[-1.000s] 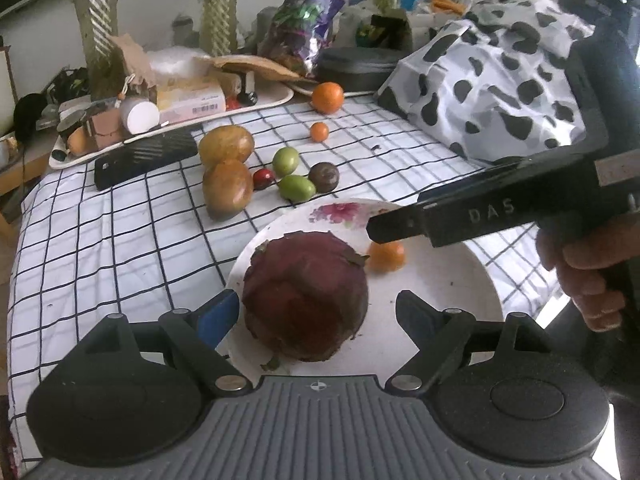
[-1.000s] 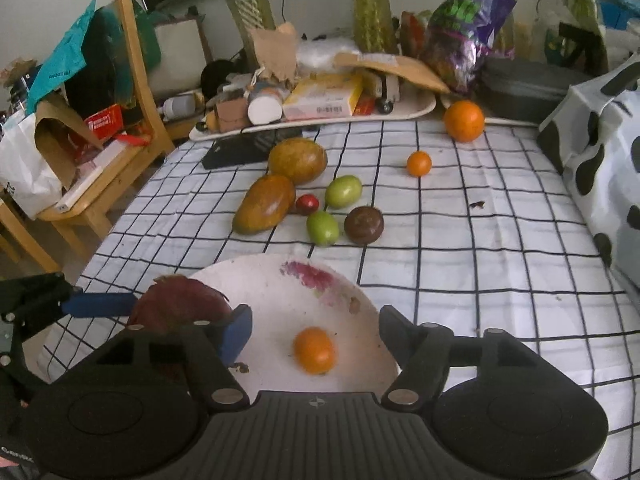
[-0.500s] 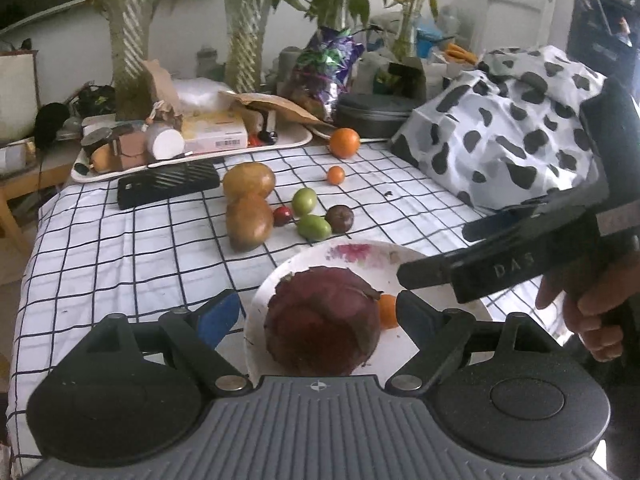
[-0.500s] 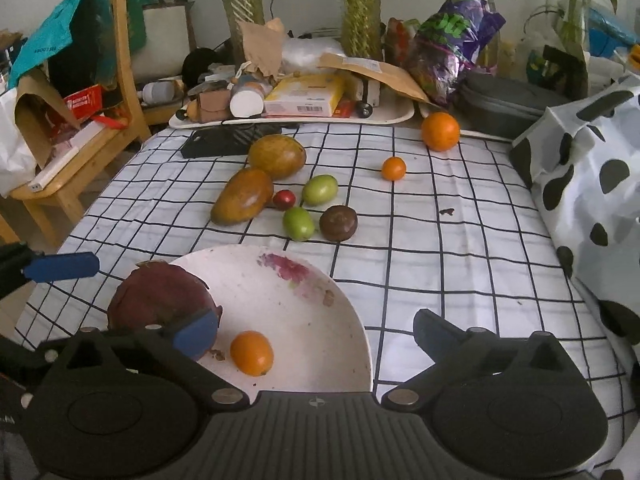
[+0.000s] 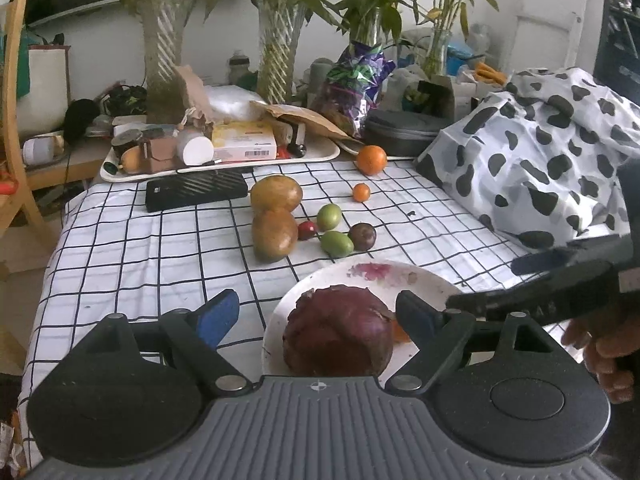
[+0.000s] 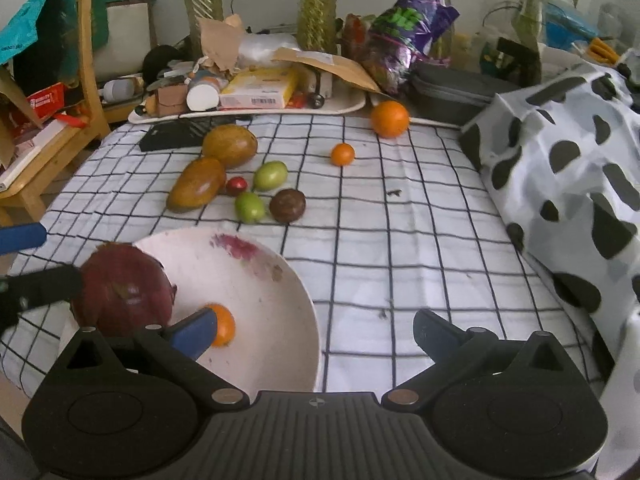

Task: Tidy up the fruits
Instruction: 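Lower the dragon fruit onto the plate and open the left gripper, then move left gripper to a mango while right gripper moves to a green plum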

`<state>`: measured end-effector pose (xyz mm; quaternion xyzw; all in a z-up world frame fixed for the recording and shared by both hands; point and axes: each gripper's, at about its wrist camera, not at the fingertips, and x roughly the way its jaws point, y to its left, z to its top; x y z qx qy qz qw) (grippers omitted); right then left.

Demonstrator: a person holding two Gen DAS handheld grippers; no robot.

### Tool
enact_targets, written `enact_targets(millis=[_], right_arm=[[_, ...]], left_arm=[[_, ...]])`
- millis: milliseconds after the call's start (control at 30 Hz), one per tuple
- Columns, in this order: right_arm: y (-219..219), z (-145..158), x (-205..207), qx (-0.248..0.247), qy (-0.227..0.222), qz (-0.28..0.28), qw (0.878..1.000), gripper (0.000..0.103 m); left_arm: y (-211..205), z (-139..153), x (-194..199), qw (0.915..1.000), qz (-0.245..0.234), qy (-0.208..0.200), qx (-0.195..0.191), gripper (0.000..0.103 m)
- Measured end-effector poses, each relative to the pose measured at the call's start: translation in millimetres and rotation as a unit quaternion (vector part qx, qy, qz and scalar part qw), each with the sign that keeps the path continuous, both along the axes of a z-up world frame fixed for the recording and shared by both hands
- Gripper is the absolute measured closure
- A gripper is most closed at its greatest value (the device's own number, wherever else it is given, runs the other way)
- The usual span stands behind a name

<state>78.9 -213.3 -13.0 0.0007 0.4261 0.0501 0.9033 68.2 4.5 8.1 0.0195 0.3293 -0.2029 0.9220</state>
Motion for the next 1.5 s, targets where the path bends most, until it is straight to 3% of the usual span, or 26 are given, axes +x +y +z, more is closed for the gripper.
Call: enact_targets(millis=[233, 633, 933, 1200, 1500], right_arm=[[0, -5, -9, -0.007, 0.002, 0.003, 1.0, 0.0], [-7, -7, -6, 0.003, -0.003, -0.015, 1.0, 0.0], [-9, -10, 7, 0.003, -0.012, -0.018, 1.0, 0.0], [-8, -9, 15, -0.002, -0.024, -0.01, 1.0, 0.0], [-9, -8, 34, 0.0, -0.027, -0.002, 1.0, 0.0]], left_arm=[[-6, 1, -6, 0.9994, -0.003, -0.018, 0.031, 0.018], [-10, 5, -6, 0.9991, -0.01, -0.026, 0.033, 0.018], [-13, 9, 5, 0.9969, -0.016, -0.044, 0.063, 0.018], [-9, 10, 20, 0.9963, -0.02, -0.043, 0.072, 0.018], [-3, -1, 53, 0.997, -0.028, -0.006, 0.072, 0.018]])
